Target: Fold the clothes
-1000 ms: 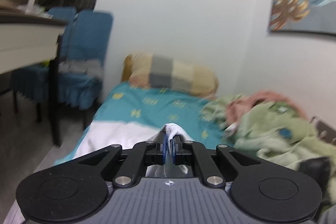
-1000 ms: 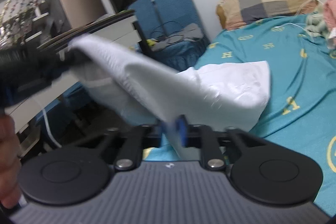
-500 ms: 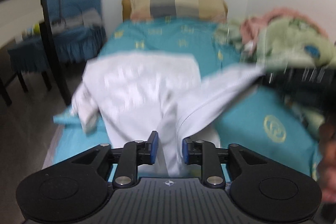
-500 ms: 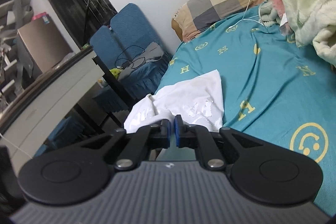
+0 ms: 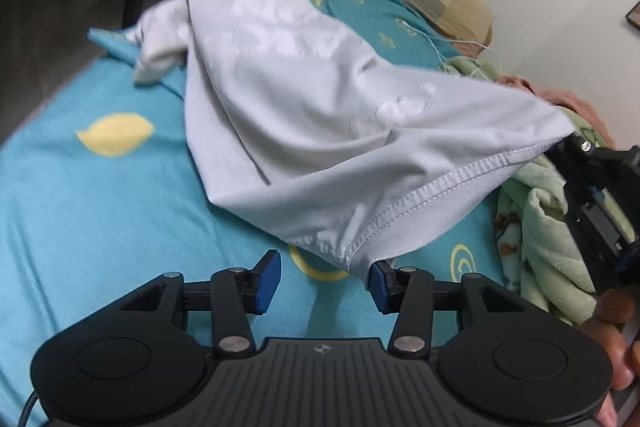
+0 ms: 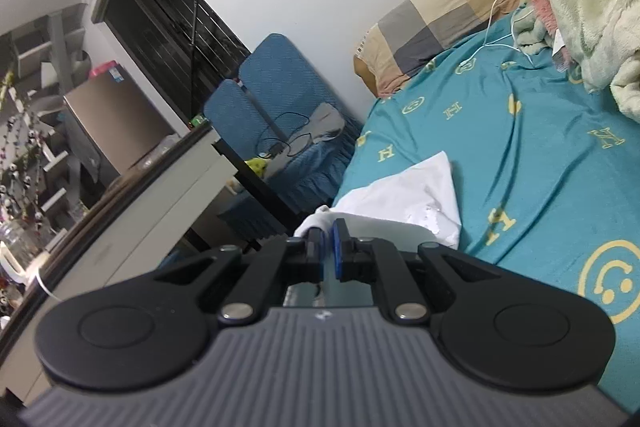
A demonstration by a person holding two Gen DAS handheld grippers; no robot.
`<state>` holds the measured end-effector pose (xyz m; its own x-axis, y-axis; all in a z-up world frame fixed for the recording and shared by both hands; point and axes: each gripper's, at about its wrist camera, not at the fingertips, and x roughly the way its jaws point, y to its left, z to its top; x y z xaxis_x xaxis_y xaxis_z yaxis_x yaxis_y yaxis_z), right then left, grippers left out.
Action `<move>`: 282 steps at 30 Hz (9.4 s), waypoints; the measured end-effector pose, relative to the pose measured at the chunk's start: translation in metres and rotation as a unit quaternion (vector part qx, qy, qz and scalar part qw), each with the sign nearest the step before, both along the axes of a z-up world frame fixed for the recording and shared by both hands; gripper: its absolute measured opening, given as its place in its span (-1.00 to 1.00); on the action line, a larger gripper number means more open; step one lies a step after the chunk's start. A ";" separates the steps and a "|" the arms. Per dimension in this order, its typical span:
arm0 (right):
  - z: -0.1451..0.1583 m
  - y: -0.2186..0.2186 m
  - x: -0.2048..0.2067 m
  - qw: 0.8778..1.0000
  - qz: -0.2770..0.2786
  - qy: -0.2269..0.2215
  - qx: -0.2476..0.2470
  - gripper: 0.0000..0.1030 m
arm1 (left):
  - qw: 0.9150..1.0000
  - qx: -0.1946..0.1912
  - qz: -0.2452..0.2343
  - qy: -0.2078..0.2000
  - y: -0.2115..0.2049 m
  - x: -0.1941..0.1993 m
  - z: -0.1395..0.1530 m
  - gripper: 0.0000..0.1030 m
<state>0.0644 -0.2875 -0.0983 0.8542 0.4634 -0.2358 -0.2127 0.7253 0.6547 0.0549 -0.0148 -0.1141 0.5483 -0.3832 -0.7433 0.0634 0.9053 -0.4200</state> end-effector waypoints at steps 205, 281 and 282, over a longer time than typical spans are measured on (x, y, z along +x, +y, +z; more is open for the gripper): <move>0.025 -0.042 0.016 0.986 0.054 0.113 -0.112 -0.66 | 0.946 -0.031 -0.093 -0.308 0.017 -0.018 0.101 -0.93; -0.045 -0.012 0.016 0.965 -0.181 0.146 -0.123 -0.77 | 0.959 0.073 0.171 -0.214 -0.025 -0.029 0.036 -0.85; -0.043 -0.015 0.012 0.963 -0.192 0.141 -0.127 -0.83 | 0.958 0.076 0.171 -0.215 -0.026 -0.029 0.036 -0.86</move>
